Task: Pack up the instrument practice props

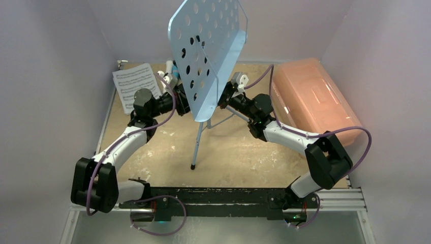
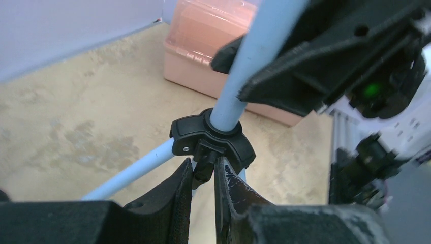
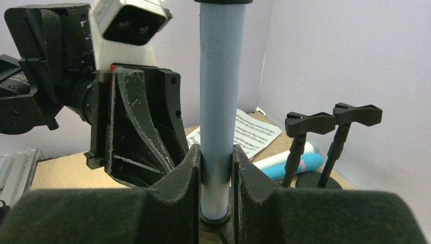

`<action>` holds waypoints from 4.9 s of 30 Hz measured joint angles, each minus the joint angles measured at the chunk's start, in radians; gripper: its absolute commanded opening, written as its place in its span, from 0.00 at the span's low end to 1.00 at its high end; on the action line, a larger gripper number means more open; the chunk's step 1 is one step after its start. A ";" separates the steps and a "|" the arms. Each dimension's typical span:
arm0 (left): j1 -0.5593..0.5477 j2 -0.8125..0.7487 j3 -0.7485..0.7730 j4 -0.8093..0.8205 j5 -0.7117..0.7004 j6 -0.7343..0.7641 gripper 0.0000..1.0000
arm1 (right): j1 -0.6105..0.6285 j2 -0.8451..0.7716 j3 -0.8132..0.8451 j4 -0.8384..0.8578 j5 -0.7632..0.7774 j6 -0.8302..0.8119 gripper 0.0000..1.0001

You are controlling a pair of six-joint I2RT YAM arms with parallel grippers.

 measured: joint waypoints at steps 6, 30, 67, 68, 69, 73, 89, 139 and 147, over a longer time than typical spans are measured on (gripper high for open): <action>-0.005 -0.021 -0.007 -0.056 -0.119 -0.294 0.00 | 0.000 0.000 0.000 0.000 -0.002 -0.008 0.00; 0.009 -0.112 -0.104 -0.128 -0.371 -0.965 0.39 | 0.008 -0.012 -0.027 0.027 -0.022 -0.011 0.00; -0.091 -0.162 0.008 -0.385 -0.542 -0.682 0.29 | 0.008 -0.018 -0.032 0.026 -0.022 -0.013 0.00; -0.091 -0.161 0.008 -0.383 -0.544 -0.677 0.30 | 0.008 -0.018 -0.032 0.026 -0.022 -0.013 0.00; -0.091 -0.159 0.008 -0.381 -0.544 -0.674 0.30 | 0.008 -0.018 -0.032 0.026 -0.022 -0.013 0.00; -0.090 -0.140 0.009 -0.362 -0.538 -0.668 0.29 | 0.008 -0.018 -0.032 0.026 -0.023 -0.013 0.00; -0.098 -0.093 0.027 -0.370 -0.565 -0.616 0.28 | 0.005 -0.018 -0.032 0.025 -0.022 -0.013 0.00; -0.124 -0.232 -0.097 -0.294 -0.221 1.075 0.79 | 0.005 -0.024 -0.032 0.015 -0.023 -0.019 0.00; -0.138 -0.174 -0.088 -0.266 -0.209 1.141 0.51 | 0.005 -0.024 -0.032 0.015 -0.023 -0.021 0.00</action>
